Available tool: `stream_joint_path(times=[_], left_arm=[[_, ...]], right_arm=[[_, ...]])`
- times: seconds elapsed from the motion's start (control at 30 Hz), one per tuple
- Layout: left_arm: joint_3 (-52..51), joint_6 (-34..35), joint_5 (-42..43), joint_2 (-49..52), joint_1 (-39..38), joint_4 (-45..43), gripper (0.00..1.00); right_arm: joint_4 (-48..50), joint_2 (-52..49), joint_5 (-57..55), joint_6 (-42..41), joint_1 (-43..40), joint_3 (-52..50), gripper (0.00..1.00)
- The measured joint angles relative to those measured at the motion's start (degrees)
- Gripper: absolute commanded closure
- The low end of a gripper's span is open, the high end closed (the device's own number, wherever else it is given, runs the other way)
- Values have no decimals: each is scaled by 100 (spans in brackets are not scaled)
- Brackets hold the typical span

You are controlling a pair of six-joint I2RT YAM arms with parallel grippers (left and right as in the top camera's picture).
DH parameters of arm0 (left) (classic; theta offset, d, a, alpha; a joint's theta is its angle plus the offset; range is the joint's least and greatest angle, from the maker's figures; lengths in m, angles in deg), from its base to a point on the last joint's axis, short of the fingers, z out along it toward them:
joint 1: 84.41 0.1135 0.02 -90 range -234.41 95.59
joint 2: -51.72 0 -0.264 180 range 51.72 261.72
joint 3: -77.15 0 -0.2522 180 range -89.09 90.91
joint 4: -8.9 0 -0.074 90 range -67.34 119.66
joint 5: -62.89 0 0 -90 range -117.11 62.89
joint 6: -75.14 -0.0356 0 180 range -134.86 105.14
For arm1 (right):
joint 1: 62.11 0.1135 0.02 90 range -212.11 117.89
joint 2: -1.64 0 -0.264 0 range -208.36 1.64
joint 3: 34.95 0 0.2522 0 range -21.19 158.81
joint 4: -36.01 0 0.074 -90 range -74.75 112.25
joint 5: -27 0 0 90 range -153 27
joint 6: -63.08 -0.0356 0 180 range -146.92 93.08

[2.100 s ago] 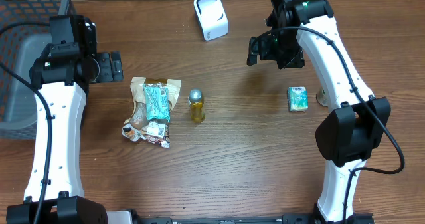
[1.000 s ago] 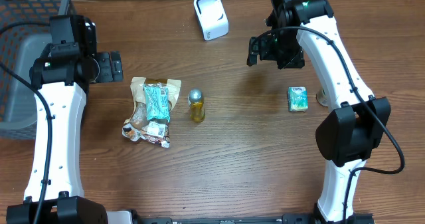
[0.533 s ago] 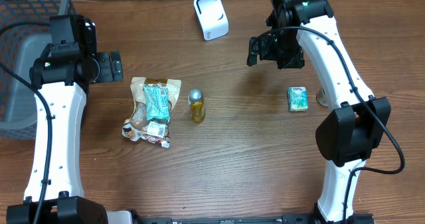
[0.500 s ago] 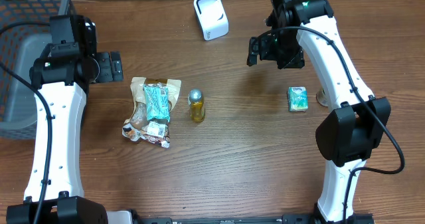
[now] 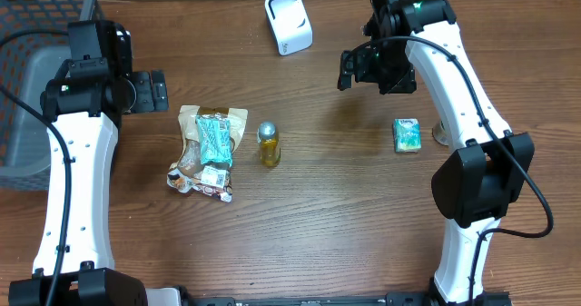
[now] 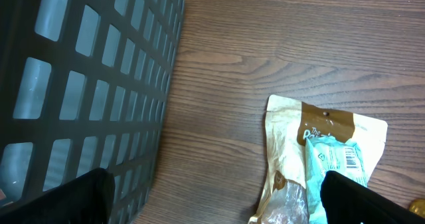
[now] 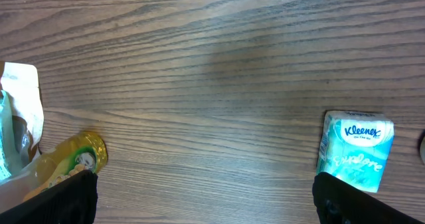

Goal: Scan the item barcode
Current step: 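Raise the right gripper up and away from the Kleenex pack, then move the right gripper down onto the yellow oil bottle and close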

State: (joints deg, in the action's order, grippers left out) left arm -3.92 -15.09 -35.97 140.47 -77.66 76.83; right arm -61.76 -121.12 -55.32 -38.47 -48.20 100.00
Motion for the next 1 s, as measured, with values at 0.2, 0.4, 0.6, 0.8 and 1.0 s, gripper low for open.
stream_joint_path(times=[0.2,0.4,0.6,0.8,1.0], left_arm=[[0,0,0,0,0,0,0],[0,0,0,0,0,0,0],[0,0,0,0,0,2,0],[0,0,0,0,0,0,0],[0,0,0,0,0,0,0]], right_arm=[[87,0,2,-2,0,0,0],[348,0,133,-31,0,0,0],[586,2,546,-22,0,0,21],[527,0,1054,-190,55,0,36],[479,0,1139,-468,487,0,23]])
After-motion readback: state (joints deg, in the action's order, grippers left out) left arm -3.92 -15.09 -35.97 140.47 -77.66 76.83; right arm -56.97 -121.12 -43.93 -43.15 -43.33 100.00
